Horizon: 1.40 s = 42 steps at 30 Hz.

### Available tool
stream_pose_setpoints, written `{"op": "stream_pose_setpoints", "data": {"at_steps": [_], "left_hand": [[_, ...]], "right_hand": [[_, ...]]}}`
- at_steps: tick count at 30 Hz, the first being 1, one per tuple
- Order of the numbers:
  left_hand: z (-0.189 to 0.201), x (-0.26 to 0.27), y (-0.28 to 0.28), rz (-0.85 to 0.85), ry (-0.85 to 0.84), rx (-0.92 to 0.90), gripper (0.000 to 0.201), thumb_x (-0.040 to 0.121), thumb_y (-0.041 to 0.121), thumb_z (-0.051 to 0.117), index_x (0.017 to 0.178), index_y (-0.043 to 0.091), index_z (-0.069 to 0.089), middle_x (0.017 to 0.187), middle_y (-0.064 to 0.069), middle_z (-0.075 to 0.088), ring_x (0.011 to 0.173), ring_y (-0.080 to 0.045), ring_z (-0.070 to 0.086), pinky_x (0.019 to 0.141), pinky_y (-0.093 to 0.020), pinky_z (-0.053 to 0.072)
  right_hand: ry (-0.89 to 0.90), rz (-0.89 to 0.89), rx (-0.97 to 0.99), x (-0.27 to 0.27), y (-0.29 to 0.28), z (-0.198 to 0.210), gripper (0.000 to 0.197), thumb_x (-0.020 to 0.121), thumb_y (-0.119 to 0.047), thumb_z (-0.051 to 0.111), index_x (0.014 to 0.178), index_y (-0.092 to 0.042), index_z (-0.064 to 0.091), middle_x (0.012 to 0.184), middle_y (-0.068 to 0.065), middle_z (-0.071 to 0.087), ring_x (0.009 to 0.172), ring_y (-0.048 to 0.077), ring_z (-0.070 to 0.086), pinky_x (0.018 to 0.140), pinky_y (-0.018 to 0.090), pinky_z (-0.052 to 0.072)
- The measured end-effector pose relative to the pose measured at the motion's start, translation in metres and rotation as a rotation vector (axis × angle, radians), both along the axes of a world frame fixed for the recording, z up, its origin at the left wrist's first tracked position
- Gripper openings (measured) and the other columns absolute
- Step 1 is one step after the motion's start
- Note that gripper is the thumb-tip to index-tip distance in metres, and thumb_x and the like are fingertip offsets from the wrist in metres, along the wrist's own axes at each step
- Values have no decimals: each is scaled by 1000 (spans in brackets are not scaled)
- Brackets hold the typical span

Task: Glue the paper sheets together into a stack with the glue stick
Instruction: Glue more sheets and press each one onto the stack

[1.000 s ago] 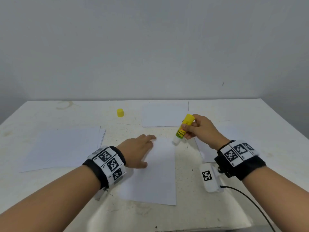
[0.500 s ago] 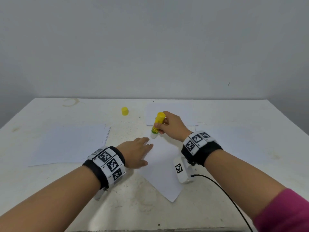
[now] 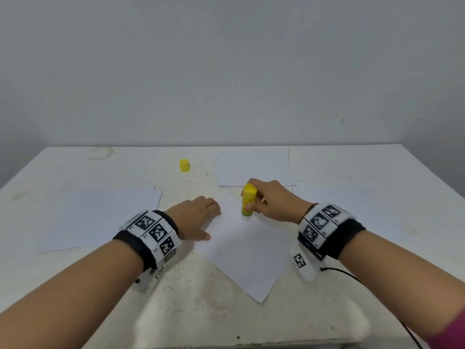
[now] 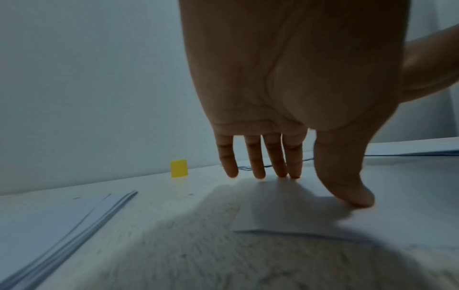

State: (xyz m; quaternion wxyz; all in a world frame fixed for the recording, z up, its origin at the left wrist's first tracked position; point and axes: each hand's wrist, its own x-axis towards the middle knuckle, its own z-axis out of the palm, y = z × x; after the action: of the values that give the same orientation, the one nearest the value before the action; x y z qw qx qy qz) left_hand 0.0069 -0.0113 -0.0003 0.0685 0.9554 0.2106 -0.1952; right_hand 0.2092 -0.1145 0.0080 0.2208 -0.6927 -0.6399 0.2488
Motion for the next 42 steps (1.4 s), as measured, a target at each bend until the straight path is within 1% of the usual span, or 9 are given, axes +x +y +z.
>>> {"op": "stream_pose_setpoints", "data": {"at_steps": [6, 10, 15, 21, 24, 27, 31, 36, 42], "left_hand": [[-1, 3, 5, -3, 33, 37, 69, 86, 44, 63, 143, 25, 28, 157, 5, 8, 141, -21, 10, 109, -37, 23], [0, 1, 10, 15, 143, -54, 88, 93, 45, 54, 153, 22, -5, 160, 8, -15, 147, -19, -15, 120, -46, 4], [2, -7, 14, 8, 182, -51, 86, 92, 58, 46, 153, 28, -6, 159, 12, -14, 147, -18, -13, 120, -48, 4], [0, -23, 20, 3, 143, -93, 137, 38, 101, -9, 153, 29, 7, 159, 10, 4, 143, -16, 6, 116, -39, 22], [0, -28, 15, 51, 131, -82, 112, 64, 95, 9, 153, 27, 7, 157, 4, 6, 142, -16, 6, 115, -39, 24], [-2, -30, 4, 102, 153, -98, 84, 95, 52, 46, 154, 19, -4, 159, -1, -7, 146, -18, -6, 119, -43, 13], [-5, -28, 5, 203, 170, -265, 80, 101, 33, 42, 151, 15, -17, 157, 4, -27, 144, -13, -23, 118, -46, -8], [-17, -26, 1, 187, 234, -216, 87, 100, 47, 37, 145, 13, -28, 151, 1, -38, 141, -14, -30, 116, -51, -12], [-26, -25, 1, 202, 219, -176, 94, 94, 60, 34, 145, 13, -29, 151, 1, -37, 142, -14, -29, 116, -51, -13]], "right_hand": [[-89, 64, -75, 25, -42, 3, 19, 89, -25, 66, 104, -18, 57, 92, 7, 67, 83, 22, 63, 80, 41, 52], [-113, 81, -109, 36, -63, 6, 19, 89, -27, 66, 102, -17, 57, 94, 5, 68, 85, 19, 63, 80, 38, 52], [-76, 77, -134, 47, -69, 13, 23, 86, -26, 70, 101, -12, 61, 90, 7, 69, 80, 16, 64, 75, 28, 52], [750, -275, 189, 51, -51, 40, 5, 86, 6, 61, 85, 1, 59, 100, 17, 69, 80, 30, 70, 70, 30, 58], [1174, -411, 259, 40, -30, 43, 17, 91, 5, 50, 78, -6, 51, 90, 16, 69, 84, 29, 72, 71, 26, 58], [1420, -455, 145, 26, -2, 38, 14, 94, -12, 51, 87, -2, 58, 81, 13, 68, 75, 21, 72, 63, 24, 57], [1062, -372, -2, -2, 45, 24, 15, 90, -16, 62, 103, -8, 65, 89, 1, 70, 66, 11, 65, 61, 20, 51], [604, -340, 17, -44, 108, 11, 41, 72, -4, 79, 108, -9, 60, 99, 11, 70, 87, 23, 67, 81, 36, 56], [211, -242, 60, -74, 158, 3, 47, 74, -7, 76, 116, -5, 56, 111, 11, 63, 101, 26, 59, 82, 30, 45]]}}
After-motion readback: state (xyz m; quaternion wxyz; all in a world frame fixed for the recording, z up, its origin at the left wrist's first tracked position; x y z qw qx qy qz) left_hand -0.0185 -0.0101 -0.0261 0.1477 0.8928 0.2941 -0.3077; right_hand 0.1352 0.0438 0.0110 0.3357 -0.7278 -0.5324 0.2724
